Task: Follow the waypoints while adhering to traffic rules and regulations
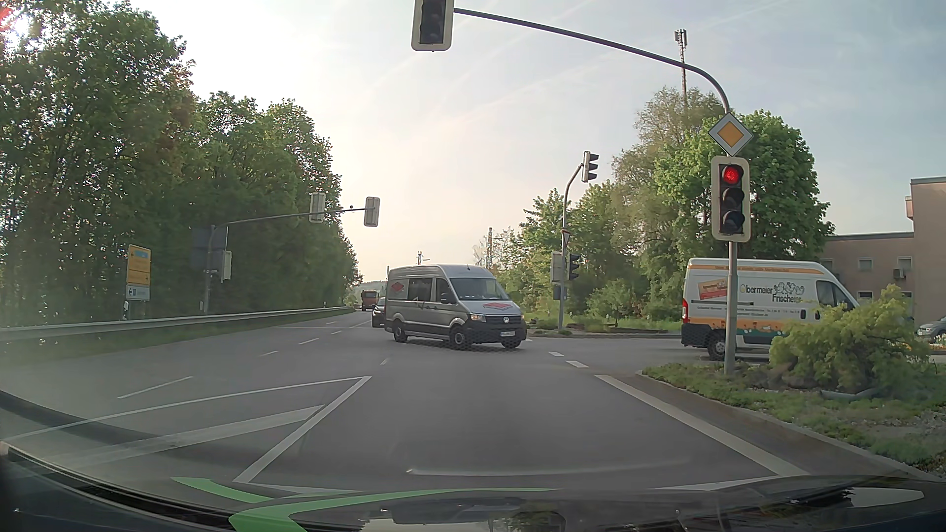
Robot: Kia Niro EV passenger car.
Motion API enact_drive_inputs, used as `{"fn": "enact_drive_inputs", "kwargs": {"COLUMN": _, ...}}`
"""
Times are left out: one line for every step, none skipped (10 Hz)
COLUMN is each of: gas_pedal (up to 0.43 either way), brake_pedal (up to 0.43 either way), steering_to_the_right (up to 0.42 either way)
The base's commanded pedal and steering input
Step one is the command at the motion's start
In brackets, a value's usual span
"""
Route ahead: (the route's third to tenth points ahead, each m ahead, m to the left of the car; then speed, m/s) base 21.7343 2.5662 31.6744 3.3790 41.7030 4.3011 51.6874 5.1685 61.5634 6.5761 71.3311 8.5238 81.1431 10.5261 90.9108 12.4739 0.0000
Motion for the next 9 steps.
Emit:
{"fn": "enact_drive_inputs", "kwargs": {"gas_pedal": 0.0, "brake_pedal": 0.25, "steering_to_the_right": 0.003}}
{"fn": "enact_drive_inputs", "kwargs": {"gas_pedal": 0.0, "brake_pedal": 0.25, "steering_to_the_right": 0.003}}
{"fn": "enact_drive_inputs", "kwargs": {"gas_pedal": 0.0, "brake_pedal": 0.25, "steering_to_the_right": 0.003}}
{"fn": "enact_drive_inputs", "kwargs": {"gas_pedal": 0.0, "brake_pedal": 0.25, "steering_to_the_right": 0.002}}
{"fn": "enact_drive_inputs", "kwargs": {"gas_pedal": 0.0, "brake_pedal": 0.256, "steering_to_the_right": 0.002}}
{"fn": "enact_drive_inputs", "kwargs": {"gas_pedal": 0.0, "brake_pedal": 0.25, "steering_to_the_right": 0.003}}
{"fn": "enact_drive_inputs", "kwargs": {"gas_pedal": 0.0, "brake_pedal": 0.25, "steering_to_the_right": 0.003}}
{"fn": "enact_drive_inputs", "kwargs": {"gas_pedal": 0.0, "brake_pedal": 0.25, "steering_to_the_right": 0.003}}
{"fn": "enact_drive_inputs", "kwargs": {"gas_pedal": 0.0, "brake_pedal": 0.25, "steering_to_the_right": 0.003}}
